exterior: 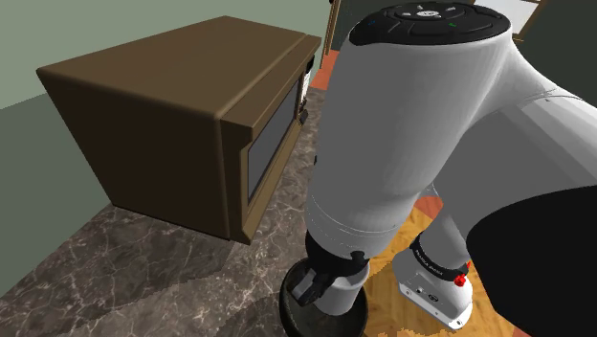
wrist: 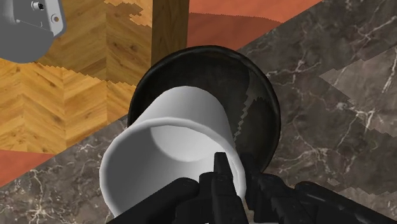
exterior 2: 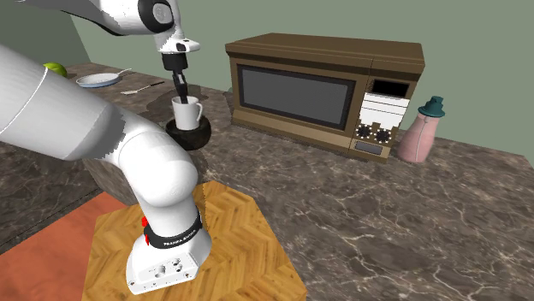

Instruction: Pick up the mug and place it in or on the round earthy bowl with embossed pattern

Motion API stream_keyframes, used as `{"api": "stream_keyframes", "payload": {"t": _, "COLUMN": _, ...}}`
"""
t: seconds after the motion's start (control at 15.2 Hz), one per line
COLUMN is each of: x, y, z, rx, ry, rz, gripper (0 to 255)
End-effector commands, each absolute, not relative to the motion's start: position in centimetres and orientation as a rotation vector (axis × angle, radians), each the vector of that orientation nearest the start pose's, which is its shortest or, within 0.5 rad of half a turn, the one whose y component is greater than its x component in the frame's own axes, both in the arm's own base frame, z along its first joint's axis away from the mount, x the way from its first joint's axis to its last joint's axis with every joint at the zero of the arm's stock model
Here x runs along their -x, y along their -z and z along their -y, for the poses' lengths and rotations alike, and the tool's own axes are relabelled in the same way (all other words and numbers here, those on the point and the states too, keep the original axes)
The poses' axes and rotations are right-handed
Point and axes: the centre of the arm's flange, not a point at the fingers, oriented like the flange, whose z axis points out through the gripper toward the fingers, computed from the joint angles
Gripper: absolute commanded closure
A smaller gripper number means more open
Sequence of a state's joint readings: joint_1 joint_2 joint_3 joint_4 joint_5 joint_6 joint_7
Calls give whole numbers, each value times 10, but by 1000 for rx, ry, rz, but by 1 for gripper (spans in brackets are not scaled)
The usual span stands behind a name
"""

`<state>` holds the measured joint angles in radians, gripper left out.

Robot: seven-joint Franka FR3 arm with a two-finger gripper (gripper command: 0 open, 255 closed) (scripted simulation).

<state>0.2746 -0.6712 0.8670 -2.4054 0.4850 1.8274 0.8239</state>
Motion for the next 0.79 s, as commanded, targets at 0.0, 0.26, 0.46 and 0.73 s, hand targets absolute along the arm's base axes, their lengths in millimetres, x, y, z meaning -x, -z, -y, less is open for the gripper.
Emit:
{"api": "stream_keyframes", "payload": {"t": 0.0, "x": -118, "y": -449, "z": -394, "rx": 3208, "ry": -21, "rz": 48, "gripper": 255}}
{"api": "stream_keyframes", "payload": {"t": 0.26, "x": -118, "y": -449, "z": -394, "rx": 3208, "ry": -21, "rz": 48, "gripper": 255}}
{"api": "stream_keyframes", "payload": {"t": 0.46, "x": -118, "y": -449, "z": -394, "rx": 3208, "ry": -21, "rz": 48, "gripper": 0}}
{"api": "stream_keyframes", "payload": {"t": 0.73, "x": -118, "y": -449, "z": -394, "rx": 3208, "ry": -21, "rz": 48, "gripper": 0}}
